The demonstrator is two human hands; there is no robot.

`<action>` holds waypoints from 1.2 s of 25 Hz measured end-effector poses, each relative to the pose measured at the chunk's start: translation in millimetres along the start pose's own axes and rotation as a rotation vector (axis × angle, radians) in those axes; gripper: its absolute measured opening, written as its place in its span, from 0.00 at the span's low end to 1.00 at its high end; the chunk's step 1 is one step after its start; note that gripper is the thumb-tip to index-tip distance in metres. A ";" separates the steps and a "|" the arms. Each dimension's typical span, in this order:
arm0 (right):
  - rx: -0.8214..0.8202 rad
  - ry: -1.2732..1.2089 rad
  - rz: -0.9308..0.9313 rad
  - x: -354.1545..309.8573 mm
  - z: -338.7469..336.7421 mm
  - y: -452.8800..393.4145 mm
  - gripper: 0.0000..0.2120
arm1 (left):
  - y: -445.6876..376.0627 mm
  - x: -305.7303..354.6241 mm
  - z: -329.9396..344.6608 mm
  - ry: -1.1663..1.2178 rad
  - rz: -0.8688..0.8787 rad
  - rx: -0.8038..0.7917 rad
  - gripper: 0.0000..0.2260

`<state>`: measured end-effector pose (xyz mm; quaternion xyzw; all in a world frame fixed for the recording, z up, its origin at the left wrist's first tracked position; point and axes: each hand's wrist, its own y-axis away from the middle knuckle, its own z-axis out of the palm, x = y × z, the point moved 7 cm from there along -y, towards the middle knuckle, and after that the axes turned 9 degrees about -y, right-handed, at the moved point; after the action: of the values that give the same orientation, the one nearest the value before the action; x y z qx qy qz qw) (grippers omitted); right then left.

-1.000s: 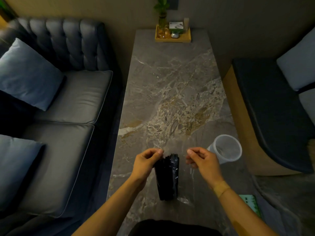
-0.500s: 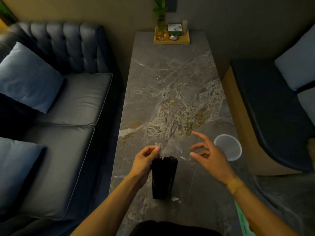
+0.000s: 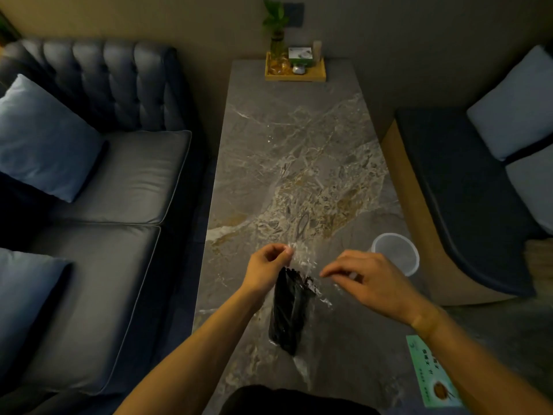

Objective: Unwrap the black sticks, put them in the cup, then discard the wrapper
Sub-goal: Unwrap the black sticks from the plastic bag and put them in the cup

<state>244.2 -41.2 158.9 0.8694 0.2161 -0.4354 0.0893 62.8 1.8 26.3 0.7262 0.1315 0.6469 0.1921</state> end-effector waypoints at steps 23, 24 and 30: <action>0.409 -0.458 0.506 23.5 6.3 7.9 0.23 | 115.6 -87.4 -24.8 -0.820 0.255 -0.265 0.31; 0.461 -0.545 0.519 27.5 5.9 9.3 0.25 | 114.5 -90.4 -23.2 -0.880 0.274 -0.215 0.25; 0.719 -0.654 0.573 53.7 -6.3 23.2 0.24 | 109.2 -98.7 -4.2 -0.952 0.265 0.004 0.04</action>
<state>287.6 -43.6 119.3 0.6886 -0.2298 -0.6868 -0.0355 39.7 -138.4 -12.0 0.9519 -0.0630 0.2621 0.1454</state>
